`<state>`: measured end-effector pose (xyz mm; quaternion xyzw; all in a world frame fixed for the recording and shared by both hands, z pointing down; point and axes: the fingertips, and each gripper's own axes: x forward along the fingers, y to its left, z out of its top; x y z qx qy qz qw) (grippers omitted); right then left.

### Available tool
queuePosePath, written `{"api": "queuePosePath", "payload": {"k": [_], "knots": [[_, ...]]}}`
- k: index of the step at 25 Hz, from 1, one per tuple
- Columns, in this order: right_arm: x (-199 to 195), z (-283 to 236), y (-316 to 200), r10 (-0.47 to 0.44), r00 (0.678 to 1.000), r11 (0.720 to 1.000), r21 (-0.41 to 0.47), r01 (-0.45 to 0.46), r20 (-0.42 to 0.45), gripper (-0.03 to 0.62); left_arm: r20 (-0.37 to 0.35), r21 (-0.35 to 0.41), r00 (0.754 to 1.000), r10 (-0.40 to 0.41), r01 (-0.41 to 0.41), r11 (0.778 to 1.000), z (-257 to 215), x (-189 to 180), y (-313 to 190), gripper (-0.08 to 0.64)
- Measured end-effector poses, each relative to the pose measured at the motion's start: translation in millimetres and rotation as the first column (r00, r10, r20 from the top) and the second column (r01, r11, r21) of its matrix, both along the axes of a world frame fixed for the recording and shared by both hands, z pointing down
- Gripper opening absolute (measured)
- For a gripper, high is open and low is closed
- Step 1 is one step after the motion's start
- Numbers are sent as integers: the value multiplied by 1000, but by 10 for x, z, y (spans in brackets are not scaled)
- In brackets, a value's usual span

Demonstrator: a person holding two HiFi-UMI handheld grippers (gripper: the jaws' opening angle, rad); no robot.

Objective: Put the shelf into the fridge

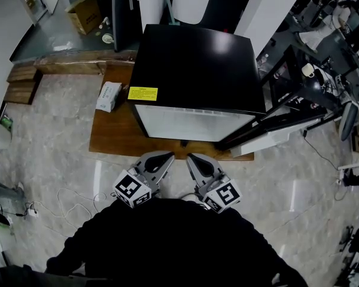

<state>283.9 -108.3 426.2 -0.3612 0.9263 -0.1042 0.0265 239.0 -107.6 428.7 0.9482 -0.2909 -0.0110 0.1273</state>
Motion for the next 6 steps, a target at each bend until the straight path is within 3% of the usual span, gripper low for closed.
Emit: {"api": "queuePosePath", "payload": {"k": [6], "knots": [[-54,3,37,5,1000,1000,-18,-5,-4,5,0,2,1000,-3,3,1000,13,-63,32,5]]}}
